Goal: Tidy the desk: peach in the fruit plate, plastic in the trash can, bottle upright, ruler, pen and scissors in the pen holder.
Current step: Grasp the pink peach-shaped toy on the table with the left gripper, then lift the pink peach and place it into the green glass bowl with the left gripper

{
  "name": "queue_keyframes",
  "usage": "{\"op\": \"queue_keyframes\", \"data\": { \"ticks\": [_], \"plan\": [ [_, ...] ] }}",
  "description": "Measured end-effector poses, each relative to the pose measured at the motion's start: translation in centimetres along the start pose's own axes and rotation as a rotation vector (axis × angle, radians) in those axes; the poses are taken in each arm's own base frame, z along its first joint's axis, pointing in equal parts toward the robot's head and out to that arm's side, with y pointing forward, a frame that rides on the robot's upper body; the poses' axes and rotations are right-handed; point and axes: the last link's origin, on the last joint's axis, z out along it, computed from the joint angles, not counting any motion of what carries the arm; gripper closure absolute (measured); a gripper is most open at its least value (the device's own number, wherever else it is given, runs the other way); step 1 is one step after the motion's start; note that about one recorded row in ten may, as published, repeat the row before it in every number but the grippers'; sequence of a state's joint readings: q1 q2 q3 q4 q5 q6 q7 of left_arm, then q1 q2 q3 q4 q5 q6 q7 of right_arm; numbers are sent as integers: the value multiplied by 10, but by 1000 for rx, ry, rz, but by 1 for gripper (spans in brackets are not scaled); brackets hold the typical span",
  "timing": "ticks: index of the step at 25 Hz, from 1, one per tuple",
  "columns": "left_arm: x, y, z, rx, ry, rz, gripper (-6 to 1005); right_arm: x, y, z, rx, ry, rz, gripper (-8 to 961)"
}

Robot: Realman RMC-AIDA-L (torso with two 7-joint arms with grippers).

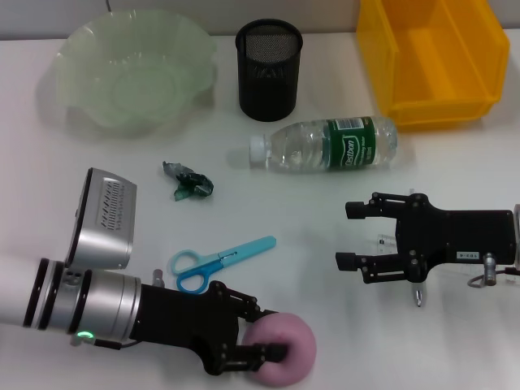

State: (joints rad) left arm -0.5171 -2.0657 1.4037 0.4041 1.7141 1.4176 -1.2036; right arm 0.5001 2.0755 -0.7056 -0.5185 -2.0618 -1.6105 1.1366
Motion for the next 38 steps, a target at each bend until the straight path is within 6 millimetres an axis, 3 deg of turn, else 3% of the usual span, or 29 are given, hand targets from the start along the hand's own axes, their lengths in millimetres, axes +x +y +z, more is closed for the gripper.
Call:
{"op": "queue_keyframes", "data": {
  "ticks": [1, 5, 10, 38],
  "plan": [
    [0, 0, 0, 0, 0, 1, 322, 0, 0, 0, 0, 0, 0, 125],
    [2, -1, 0, -6, -1, 5, 554, 0, 0, 0, 0, 0, -1, 125],
    [3, -1, 0, -9, -2, 3, 652, -1, 0, 0, -1, -2, -2, 124],
    [10, -1, 1, -38, -1, 0, 877, -1, -1, 1, -2, 0, -4, 125]
  ]
}}
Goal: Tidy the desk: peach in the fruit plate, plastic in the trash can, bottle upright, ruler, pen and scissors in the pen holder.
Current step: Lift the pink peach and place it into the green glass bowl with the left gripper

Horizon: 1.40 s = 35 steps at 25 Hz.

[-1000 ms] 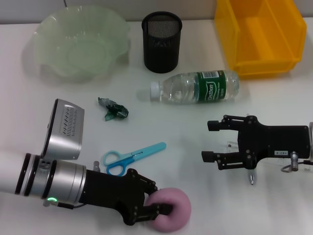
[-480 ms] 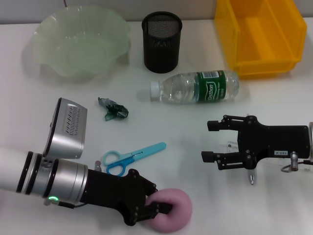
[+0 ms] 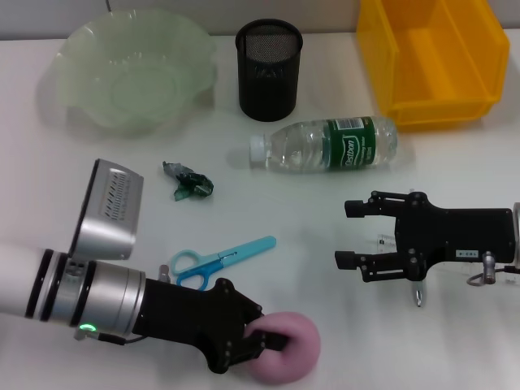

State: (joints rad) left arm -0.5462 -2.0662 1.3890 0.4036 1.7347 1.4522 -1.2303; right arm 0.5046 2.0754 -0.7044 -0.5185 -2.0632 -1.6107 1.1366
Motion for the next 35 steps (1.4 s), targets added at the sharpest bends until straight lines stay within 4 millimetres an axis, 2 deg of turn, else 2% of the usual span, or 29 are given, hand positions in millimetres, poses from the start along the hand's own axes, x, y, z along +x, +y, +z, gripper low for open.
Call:
{"op": "queue_keyframes", "data": {
  "ticks": [7, 11, 18, 24, 28, 29, 31, 35],
  "plan": [
    [21, 2, -16, -15, 171, -7, 932, 0, 0, 0, 3, -3, 8, 125],
    [31, -11, -34, 108, 318, -40, 946, 1, 0, -1, 7, -5, 12, 125],
    [37, -20, -40, 234, 488, -16, 946, 2, 1, -3, 13, -8, 14, 124],
    [33, -25, -41, 352, 572, 24, 938, 4, 2, -3, 15, -11, 16, 124],
    [26, -30, -43, 535, 662, 63, 933, 6, 3, -1, 12, -13, 20, 124],
    [26, -30, -43, 535, 662, 63, 932, 7, 3, -1, 14, -13, 20, 124],
    [20, -36, -46, 652, 688, 46, 929, 8, 3, -1, 18, -11, 18, 124],
    [17, -43, -46, 706, 679, 21, 924, 8, 3, 0, 17, -11, 18, 124]
  ]
}}
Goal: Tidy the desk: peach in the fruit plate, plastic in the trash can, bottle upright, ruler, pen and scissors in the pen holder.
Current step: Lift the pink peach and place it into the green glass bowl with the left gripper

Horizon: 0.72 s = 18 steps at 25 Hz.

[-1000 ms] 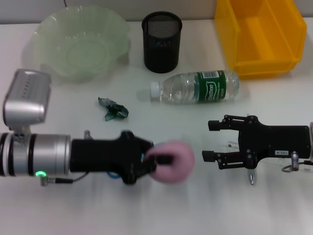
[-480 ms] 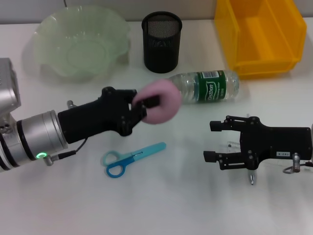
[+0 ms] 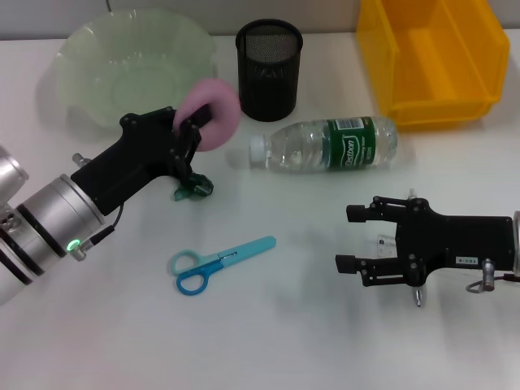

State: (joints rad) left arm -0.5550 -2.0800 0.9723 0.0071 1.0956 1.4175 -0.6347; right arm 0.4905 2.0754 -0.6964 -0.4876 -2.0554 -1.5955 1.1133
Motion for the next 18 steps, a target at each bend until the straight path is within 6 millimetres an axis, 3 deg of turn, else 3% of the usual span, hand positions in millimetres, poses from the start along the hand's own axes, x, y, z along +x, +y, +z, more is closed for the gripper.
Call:
{"op": "queue_keyframes", "data": {
  "ticks": [12, 18],
  "plan": [
    [1, -5, 4, 19, -10, 9, 908, 0, -2, 0, 10, 5, -3, 124],
    [17, -27, 21, 137, 43, 34, 900, -1, -2, 2, 3, 5, -4, 125]
  ]
}}
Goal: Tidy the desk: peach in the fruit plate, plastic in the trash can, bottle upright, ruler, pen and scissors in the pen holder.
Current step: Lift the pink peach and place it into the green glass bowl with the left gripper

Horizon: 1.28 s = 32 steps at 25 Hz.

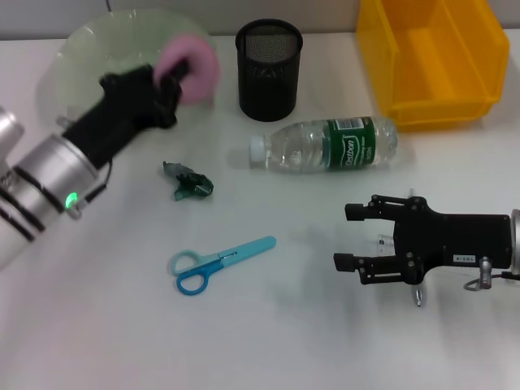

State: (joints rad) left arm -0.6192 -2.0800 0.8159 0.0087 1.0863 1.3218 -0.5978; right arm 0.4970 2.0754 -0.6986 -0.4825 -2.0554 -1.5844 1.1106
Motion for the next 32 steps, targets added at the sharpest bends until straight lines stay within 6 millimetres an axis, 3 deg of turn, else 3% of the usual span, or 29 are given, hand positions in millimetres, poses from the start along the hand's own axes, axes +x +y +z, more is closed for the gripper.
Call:
{"op": "queue_keyframes", "data": {
  "ticks": [8, 13, 32],
  "plan": [
    [4, -46, 41, 291, -125, -5, 890, 0, 1, 0, -3, -4, 4, 125],
    [3, -58, 50, 379, -187, 5, 883, 2, 2, -1, -2, -4, 7, 125],
    [3, -59, 51, 376, -195, 13, 858, 2, 2, 1, -4, 2, 5, 125]
  ]
}}
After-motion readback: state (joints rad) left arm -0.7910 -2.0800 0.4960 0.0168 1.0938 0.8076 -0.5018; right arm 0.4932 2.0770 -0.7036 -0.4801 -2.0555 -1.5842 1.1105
